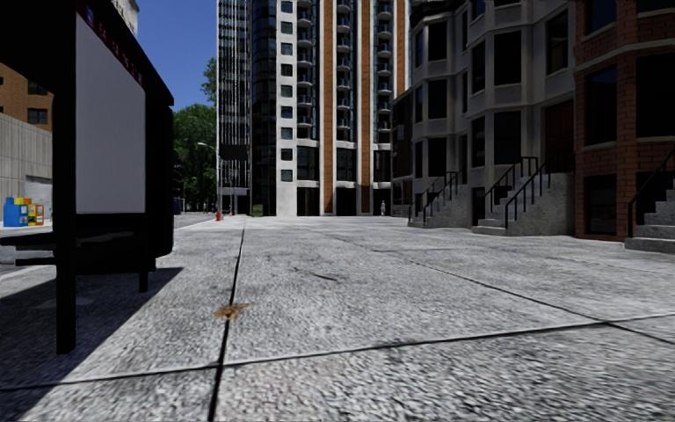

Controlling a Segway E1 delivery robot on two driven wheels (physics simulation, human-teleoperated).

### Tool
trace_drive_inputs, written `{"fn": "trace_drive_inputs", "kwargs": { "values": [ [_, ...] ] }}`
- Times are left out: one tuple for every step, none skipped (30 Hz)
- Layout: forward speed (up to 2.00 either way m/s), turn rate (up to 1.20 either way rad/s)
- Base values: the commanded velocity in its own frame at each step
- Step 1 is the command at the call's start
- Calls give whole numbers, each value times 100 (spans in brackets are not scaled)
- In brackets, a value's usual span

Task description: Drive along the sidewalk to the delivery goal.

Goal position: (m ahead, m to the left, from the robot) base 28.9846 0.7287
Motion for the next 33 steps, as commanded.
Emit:
{"fn": "trace_drive_inputs", "kwargs": {
  "values": [
    [200, 0],
    [200, 0],
    [200, 0],
    [200, 0],
    [200, 0],
    [200, 0],
    [200, 0],
    [200, 0],
    [200, 0],
    [200, 0],
    [200, 0],
    [200, 0],
    [200, 0],
    [200, 0],
    [200, 0],
    [200, 0],
    [200, 0],
    [200, 0],
    [200, 0],
    [200, 0],
    [200, 0],
    [200, 0],
    [200, 0],
    [200, 0],
    [200, 0],
    [200, 0],
    [200, 0],
    [200, 0],
    [200, 0],
    [200, 0],
    [200, 0],
    [200, 0],
    [200, 0]
  ]
}}
